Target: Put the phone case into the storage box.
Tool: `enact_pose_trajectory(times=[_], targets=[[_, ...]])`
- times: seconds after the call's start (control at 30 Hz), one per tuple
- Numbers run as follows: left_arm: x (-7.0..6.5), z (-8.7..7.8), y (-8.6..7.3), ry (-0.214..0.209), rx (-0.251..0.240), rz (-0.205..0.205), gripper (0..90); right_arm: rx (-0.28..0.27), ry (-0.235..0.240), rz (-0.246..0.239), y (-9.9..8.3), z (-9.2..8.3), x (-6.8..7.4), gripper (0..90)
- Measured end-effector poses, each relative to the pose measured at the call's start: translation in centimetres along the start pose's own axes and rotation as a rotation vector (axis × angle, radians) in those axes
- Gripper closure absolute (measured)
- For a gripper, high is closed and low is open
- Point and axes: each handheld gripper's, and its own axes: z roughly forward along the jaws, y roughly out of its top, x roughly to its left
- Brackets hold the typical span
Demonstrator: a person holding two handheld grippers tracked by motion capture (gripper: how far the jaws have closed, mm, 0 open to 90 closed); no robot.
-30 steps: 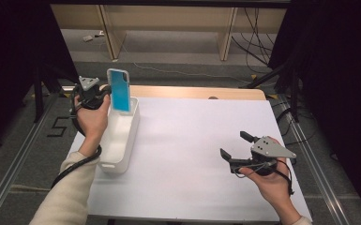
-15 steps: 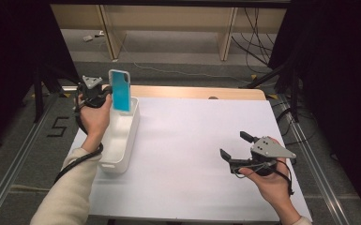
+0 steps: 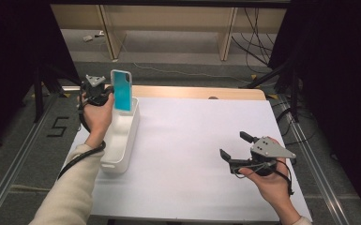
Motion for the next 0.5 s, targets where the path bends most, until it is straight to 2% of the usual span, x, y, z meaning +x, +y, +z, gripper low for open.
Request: enact_pose_trajectory(times=[0.5], targets=[[0.2, 1.3, -0.6, 0.016, 0.035, 0.005, 88.4, 0.008, 0.008, -0.003, 0.1, -0.1, 0.0, 10.9]])
